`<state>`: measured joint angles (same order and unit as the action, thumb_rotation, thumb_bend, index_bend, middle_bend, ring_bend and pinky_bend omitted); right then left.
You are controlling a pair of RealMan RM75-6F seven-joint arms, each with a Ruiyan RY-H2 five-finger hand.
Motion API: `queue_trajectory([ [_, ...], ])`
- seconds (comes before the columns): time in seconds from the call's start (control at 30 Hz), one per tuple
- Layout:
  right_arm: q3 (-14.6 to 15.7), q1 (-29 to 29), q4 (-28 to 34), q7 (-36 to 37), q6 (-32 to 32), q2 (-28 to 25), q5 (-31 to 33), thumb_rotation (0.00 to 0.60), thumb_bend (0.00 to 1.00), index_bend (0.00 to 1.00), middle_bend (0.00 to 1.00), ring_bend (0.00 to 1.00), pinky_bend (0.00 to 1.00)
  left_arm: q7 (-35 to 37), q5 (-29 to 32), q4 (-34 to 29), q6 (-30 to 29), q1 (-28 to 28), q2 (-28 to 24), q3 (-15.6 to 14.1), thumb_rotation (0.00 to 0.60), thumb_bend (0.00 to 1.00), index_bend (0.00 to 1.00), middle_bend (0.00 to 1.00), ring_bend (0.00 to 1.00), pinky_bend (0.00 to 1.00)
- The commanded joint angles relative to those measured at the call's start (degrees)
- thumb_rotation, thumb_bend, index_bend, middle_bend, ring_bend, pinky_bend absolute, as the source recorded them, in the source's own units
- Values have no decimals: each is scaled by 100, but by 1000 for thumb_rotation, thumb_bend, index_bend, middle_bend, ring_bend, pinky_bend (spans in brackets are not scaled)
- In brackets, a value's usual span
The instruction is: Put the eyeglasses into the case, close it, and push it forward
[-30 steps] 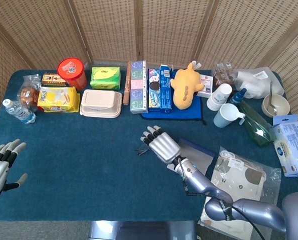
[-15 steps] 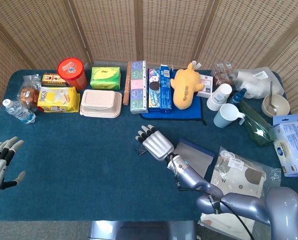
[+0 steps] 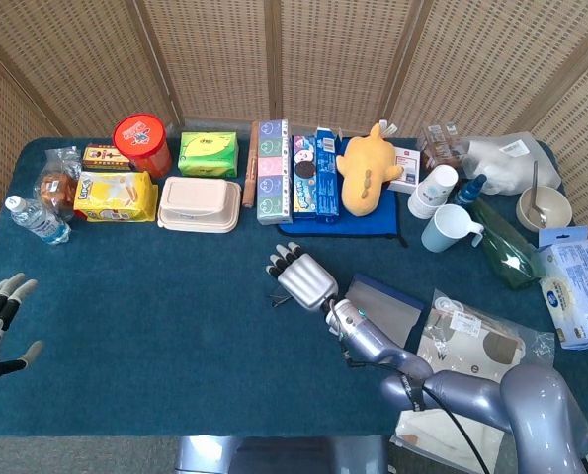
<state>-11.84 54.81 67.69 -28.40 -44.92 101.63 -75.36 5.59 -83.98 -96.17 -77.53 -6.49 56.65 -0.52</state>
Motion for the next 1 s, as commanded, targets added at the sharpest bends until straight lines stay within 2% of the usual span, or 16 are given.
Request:
queue_trajectory([
  [0.03, 21, 68, -110, 69, 33, 60, -22, 600, 275, 235, 201, 120, 180, 16, 14, 10, 1, 5, 9, 2, 600, 283, 36, 0, 0, 0],
  [0.43, -6, 307, -478, 271, 135, 198, 10, 600, 294, 279, 205, 135, 182, 77, 82, 91, 39, 15, 40, 10, 600, 284, 37, 0, 0, 0],
  [1.0, 5, 443, -681, 405, 132, 285, 96, 600, 284, 434, 213, 163, 189, 189, 85, 213, 42, 37, 68, 7, 600, 283, 36, 0, 0, 0],
])
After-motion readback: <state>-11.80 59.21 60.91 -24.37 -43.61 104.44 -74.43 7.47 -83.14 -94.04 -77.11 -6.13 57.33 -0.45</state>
